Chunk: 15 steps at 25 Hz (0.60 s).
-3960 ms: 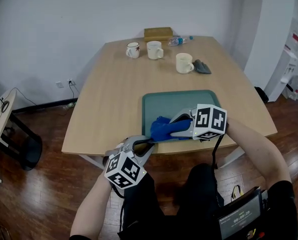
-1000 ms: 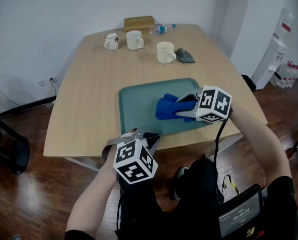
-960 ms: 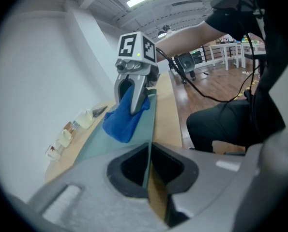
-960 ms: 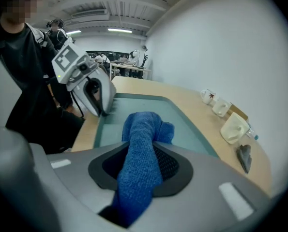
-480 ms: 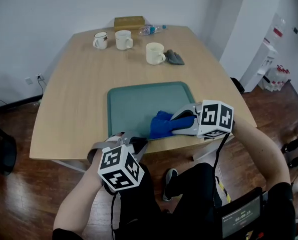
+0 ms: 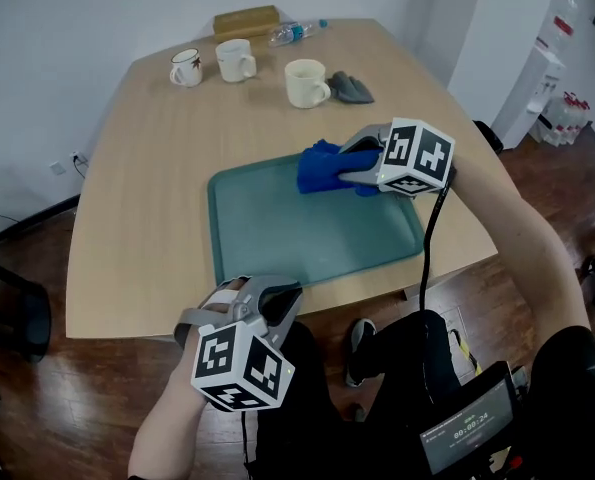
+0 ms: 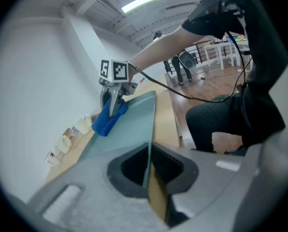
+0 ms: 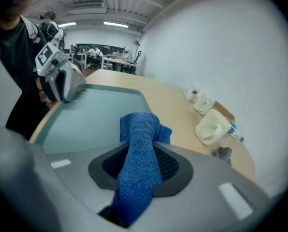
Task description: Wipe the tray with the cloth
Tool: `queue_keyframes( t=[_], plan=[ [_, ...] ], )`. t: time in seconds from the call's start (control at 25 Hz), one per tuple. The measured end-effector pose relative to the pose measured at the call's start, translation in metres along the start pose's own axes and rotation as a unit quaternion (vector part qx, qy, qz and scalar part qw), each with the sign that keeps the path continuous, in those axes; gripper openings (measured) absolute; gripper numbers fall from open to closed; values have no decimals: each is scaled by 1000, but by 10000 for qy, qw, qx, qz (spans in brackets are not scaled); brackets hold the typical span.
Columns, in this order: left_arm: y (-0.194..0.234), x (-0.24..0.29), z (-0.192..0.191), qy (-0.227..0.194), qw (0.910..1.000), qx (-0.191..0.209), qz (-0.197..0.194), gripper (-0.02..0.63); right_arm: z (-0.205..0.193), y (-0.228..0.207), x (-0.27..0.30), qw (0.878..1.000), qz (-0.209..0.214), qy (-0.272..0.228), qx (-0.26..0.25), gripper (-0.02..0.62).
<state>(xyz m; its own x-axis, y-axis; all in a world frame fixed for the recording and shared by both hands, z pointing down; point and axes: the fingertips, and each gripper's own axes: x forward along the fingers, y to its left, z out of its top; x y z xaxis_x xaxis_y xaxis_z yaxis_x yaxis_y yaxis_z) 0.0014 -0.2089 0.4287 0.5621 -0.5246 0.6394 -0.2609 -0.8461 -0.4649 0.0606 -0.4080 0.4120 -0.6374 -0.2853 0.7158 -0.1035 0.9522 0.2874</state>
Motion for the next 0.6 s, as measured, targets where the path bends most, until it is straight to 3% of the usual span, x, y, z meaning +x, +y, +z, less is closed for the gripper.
queue_keyframes(
  t=[0.08,0.2,0.6],
  plan=[
    [0,0,-1,-16,10000,41,36,25,-6,-23,0,9996,-292,24,-17,114],
    [0,0,-2,5,10000,43,63,25,-7,-30,-1,9994,-298,-95,113,114],
    [2,3,-5,114,9999,-91,30,26,-11,64,-31,9994,240,-248,-10,112]
  ],
)
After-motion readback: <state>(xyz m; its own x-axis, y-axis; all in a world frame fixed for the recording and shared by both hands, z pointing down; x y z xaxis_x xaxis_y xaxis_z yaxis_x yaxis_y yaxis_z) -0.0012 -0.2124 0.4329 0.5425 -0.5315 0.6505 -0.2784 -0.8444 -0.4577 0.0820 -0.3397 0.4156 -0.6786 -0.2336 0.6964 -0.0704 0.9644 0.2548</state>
